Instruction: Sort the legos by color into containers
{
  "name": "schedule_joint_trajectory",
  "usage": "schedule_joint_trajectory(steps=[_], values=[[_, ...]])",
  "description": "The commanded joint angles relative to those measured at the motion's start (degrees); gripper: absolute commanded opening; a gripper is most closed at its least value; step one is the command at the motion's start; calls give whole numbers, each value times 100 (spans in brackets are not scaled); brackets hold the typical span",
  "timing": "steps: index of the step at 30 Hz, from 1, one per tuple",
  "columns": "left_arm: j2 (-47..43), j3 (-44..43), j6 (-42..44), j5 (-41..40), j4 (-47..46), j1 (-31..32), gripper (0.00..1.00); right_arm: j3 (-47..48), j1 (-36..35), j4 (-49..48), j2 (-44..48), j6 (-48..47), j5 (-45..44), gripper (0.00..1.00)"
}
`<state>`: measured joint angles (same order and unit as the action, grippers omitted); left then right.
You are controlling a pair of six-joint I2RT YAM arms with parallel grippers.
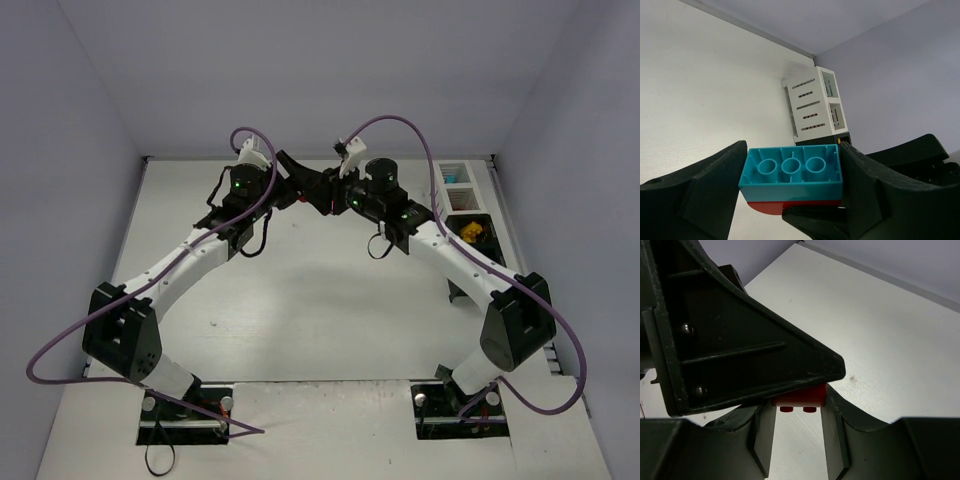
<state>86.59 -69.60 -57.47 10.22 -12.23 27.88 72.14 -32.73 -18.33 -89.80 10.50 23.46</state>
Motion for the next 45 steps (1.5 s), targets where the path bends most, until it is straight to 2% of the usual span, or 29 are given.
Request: schedule_joint_trajectory(steps=[1, 8, 14, 26, 33, 34, 36, 37, 40, 42, 45], values=[[-98, -150, 140, 121, -324, 42, 66, 310, -49, -417, 77, -83, 159, 0], [-160, -124, 131, 24, -289, 42, 61, 283, -49, -382, 85, -101, 159, 0], [-238, -159, 148, -99, -236, -2, 69, 143, -49, -382, 120, -110, 132, 0], [-300, -141, 175, -187, -227, -81, 67, 11, -49, -365, 191, -119, 123, 0], [-300, -115, 166, -160, -236, -81, 47, 11, -49, -356, 200, -110, 115, 0], [-318, -106, 158, -160, -253, -81, 38, 11, -49, -356, 208, -110, 97, 0], [-335, -71, 157, -178, -245, -81, 28, 2, -49, -365, 217, -127, 97, 0], [-344, -54, 157, -230, -254, -90, 18, -7, -49, -330, 226, -136, 71, 0], [-344, -36, 149, -275, -219, -133, 3, -103, -49, -207, 314, -224, -8, 0], [-309, -18, 88, -266, -210, -221, 0, -330, -32, -119, 498, -294, -96, 0], [-257, 52, -53, -205, -280, -335, 0, -664, 12, 39, 797, -356, -149, 0]])
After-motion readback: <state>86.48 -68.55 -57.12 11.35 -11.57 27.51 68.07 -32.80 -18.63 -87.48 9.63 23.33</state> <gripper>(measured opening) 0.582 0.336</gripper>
